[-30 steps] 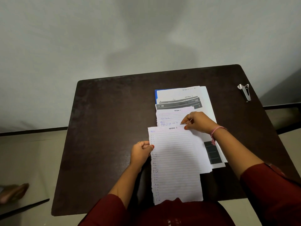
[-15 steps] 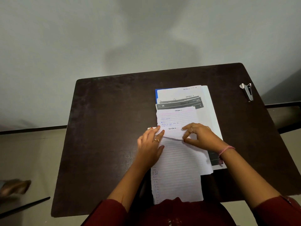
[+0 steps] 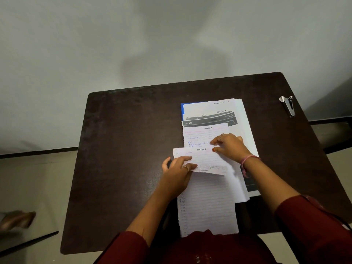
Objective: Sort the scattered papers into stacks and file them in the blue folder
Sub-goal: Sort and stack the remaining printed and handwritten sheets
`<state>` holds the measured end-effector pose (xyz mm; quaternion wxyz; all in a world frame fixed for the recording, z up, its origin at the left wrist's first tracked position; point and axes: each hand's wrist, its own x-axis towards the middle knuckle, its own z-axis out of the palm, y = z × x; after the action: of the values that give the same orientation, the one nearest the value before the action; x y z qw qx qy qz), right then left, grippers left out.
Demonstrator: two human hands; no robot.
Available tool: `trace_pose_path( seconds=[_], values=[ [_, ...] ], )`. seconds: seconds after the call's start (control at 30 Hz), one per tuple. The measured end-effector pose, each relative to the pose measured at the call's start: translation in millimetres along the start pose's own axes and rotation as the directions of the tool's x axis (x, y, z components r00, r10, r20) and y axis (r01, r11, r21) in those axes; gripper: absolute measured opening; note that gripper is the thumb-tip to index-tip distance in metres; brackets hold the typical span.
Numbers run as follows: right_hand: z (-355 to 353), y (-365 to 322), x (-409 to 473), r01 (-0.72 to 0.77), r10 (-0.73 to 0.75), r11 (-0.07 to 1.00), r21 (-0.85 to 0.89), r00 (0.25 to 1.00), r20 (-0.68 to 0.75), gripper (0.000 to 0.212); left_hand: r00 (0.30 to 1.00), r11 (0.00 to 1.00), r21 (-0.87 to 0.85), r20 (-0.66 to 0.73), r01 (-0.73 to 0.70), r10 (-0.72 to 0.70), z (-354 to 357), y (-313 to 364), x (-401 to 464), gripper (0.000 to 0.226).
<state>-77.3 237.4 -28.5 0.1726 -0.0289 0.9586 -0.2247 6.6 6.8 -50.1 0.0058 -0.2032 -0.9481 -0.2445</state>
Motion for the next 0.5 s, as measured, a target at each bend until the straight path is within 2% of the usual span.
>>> trace_pose_path(
  seconds=[0.07,0.2,0.33,0.4,0.5],
  values=[
    [0.0,-3.9,-2.5,0.004,-0.004,1.0,-0.007,0.999,-0.047,0.018,1.0,1.0,-0.002,0.014,0.008,-0.008,-1.3,1.3,0.2,0.037],
    [-3.4,-6.4,-13.4,0.053,-0.062,0.993,-0.104,0.994,-0.086,0.018,0.995,0.992,-0.096,0.068,0.077,-0.071,-4.6,4.8,2.7,0.052],
    [-4.0,-6.3,-27.3,0.115,-0.126,0.985,-0.13,0.989,-0.083,0.014,0.997,0.995,-0.079,0.062,0.06,-0.055,-3.5,3.6,2.8,0.047],
    [-7.4,-3.5,-33.7,0.171,-0.171,0.985,-0.002,0.985,0.007,0.01,1.0,0.999,-0.034,0.025,0.019,-0.018,-1.6,2.2,2.1,0.038],
    [-19.7,0.3,-43.0,0.139,-0.222,0.92,0.366,0.956,0.193,0.002,1.0,1.0,0.015,-0.022,0.0,0.0,-1.7,1.9,4.0,0.034]
  ],
)
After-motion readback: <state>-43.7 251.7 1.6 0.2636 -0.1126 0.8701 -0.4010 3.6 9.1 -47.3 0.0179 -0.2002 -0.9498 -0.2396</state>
